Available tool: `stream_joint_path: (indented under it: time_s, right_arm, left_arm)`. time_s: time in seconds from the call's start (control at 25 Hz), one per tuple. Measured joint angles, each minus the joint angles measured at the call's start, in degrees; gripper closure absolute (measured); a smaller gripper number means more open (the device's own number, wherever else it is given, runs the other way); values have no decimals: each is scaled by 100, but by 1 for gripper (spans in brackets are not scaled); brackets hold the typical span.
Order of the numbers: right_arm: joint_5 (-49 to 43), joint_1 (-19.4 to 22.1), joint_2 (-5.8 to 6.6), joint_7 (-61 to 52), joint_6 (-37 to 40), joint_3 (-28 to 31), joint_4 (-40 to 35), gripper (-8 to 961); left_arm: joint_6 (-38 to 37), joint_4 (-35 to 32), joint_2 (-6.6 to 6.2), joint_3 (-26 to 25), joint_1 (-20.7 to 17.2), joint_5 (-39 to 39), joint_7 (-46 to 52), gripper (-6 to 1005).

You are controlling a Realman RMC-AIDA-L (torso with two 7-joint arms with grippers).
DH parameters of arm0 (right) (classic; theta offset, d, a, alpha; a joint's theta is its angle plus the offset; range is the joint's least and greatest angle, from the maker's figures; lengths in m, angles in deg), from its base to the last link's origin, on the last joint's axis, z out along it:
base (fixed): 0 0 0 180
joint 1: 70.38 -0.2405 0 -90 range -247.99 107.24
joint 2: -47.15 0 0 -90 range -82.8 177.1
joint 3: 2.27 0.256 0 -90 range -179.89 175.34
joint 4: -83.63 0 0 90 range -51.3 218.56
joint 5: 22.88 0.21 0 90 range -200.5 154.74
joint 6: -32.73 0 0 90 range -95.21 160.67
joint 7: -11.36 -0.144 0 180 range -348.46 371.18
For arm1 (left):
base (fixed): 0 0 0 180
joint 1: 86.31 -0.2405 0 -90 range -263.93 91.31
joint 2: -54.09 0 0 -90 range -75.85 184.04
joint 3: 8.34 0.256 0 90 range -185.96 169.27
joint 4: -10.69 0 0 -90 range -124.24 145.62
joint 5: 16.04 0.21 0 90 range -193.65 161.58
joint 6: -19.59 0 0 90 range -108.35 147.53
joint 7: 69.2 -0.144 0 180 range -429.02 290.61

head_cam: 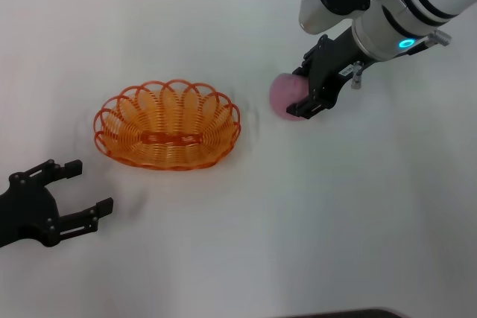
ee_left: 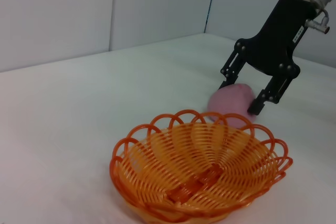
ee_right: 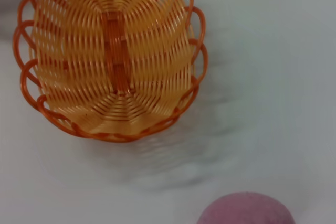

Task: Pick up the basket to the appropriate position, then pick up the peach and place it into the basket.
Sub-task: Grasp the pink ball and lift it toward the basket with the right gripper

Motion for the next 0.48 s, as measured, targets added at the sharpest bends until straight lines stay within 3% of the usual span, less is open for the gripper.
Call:
stream_joint_path:
  time_s: [0.04, 0.16, 0.36, 0.48]
  right_arm:
    - [0, 2, 0, -1, -7, -9, 0, 65]
    - [0, 5, 0, -2, -17, -19, 0, 269]
    - [-1, 11, 0, -5, -25, -23, 0, 506]
    - [-2, 13, 0, -6, -31, -23, 0, 570]
  left_arm:
    - [1, 0, 0, 0, 0, 0, 0, 139]
    - [1, 0, 0, 0, -1, 0, 0, 139]
    - [1, 5, 0, 3, -1, 0, 0, 139]
    - [1, 7, 0, 2, -1, 0, 0, 139]
